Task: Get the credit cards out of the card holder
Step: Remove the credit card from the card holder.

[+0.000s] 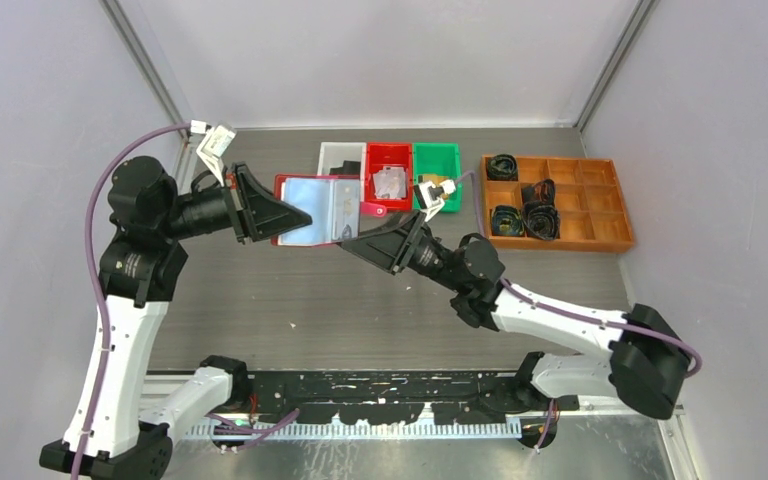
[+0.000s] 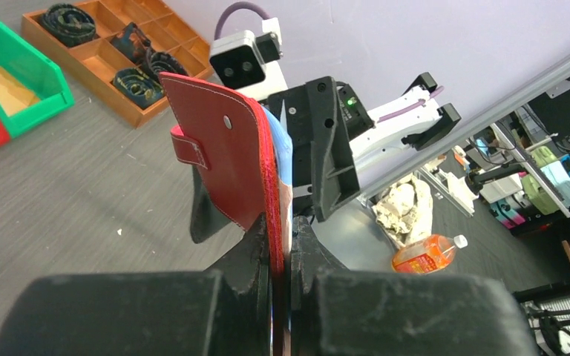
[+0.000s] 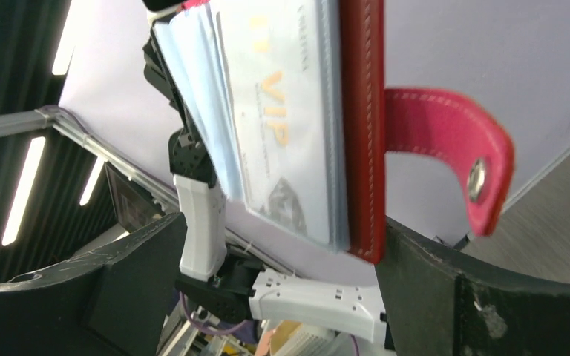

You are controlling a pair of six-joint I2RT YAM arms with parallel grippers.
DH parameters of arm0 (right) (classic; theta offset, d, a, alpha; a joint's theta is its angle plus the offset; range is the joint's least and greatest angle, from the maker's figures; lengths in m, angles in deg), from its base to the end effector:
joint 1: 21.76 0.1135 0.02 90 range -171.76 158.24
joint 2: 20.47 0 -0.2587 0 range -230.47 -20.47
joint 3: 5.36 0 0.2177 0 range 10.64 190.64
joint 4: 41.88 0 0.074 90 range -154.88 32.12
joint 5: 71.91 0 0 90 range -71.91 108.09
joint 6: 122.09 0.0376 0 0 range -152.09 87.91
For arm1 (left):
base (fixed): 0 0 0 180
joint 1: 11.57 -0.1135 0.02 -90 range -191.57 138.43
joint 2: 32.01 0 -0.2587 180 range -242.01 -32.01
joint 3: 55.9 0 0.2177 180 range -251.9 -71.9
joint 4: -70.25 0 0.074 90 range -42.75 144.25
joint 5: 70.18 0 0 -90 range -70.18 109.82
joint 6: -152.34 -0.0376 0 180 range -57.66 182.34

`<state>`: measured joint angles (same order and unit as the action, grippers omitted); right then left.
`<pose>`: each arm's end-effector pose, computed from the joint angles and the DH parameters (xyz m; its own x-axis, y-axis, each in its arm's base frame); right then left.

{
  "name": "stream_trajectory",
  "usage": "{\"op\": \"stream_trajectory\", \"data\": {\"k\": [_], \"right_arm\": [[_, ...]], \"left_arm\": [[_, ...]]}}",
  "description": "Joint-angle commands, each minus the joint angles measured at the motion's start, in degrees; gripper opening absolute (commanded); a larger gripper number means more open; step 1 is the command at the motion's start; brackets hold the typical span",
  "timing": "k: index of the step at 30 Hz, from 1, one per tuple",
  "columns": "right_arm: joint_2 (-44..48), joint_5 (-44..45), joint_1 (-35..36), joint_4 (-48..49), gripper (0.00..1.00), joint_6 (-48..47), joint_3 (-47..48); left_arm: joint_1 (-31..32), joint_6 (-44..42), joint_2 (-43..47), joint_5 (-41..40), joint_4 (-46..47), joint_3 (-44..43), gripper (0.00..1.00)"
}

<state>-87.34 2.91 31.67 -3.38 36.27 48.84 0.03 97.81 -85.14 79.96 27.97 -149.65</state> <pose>0.1292 0.1906 0.3517 -0.7553 0.4876 -0.4380 -0.5789 -0.1830 0.7946 0.1136 -0.0566 0.4595 -0.5740 -0.1771 -0.7995 0.7567 0.2586 -0.6005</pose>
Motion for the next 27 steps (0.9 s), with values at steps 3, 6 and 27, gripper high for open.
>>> {"op": "stream_trajectory", "data": {"k": [3, 6, 27], "right_arm": [[-6.69, 7.18, 0.36, 21.35, 0.90, 3.42, 0.60], [-8.73, 7.36, 0.35, 23.39, 0.75, 4.37, 2.13], [2.45, -15.91, 0.40, -82.07, 0.01, -46.88, 31.18]], "left_arm": [[-0.26, 5.22, 1.31, 1.89, 7.78, 1.16, 0.00], [-0.26, 5.37, 1.41, 1.91, 7.67, 1.94, 0.00], [-0.21, -47.64, 0.26, -3.73, -41.18, -7.19, 1.00]]}}
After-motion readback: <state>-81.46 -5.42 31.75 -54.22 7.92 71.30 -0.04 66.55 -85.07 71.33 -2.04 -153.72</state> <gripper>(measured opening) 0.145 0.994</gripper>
